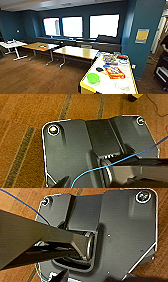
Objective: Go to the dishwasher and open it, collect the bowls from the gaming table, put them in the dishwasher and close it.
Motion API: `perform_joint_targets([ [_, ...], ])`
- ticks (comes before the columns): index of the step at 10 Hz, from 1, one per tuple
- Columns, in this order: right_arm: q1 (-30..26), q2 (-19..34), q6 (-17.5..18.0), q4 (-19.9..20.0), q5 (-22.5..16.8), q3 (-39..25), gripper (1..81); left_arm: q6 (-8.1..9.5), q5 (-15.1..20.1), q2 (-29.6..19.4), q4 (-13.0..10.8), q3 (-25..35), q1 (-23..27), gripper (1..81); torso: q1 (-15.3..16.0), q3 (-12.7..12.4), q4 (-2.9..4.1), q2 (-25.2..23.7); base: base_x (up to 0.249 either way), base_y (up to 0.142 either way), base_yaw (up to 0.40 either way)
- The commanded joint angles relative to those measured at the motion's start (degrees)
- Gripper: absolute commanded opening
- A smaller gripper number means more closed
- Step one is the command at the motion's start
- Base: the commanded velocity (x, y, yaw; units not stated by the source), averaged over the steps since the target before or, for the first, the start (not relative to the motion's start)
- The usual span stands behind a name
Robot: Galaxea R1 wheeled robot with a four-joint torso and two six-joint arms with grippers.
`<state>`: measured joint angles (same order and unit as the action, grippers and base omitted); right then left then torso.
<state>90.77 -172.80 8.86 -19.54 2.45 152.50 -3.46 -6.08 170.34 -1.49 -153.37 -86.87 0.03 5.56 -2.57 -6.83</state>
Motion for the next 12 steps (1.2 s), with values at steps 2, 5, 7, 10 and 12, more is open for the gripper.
perform_joint_targets([
  [2,-2.9,0.3,-0.2,-0.5,-2.5,-0.3,81.1,-0.49,2.6,-0.2,-0.4,0.2,3.0,81.1,0.0,0.0,0.00,0.0,0.082,0.085,0.000],
  [5,-2.8,0.3,-0.2,-0.6,-2.5,-0.3,81.1,-0.49,2.6,-0.1,-0.4,0.2,3.0,81.1,0.0,0.0,0.00,0.0,0.025,0.000,0.000],
  [7,-2.8,0.3,-0.2,-0.5,-2.5,-0.3,81.1,-0.49,2.7,-0.1,-0.3,0.2,3.0,81.1,0.0,0.0,0.00,0.0,0.000,0.000,0.000],
  [10,-2.8,0.2,-0.1,-0.5,-2.5,-0.3,81.1,-0.49,2.8,-0.2,-0.4,0.2,3.0,81.1,0.0,0.0,0.00,0.0,0.000,0.000,0.000],
  [12,-2.7,0.2,-0.2,-0.5,-2.5,-0.3,81.1,-0.49,2.8,-0.4,-0.5,0.2,3.0,81.1,0.0,0.0,0.00,0.0,0.000,0.000,-0.085],
])
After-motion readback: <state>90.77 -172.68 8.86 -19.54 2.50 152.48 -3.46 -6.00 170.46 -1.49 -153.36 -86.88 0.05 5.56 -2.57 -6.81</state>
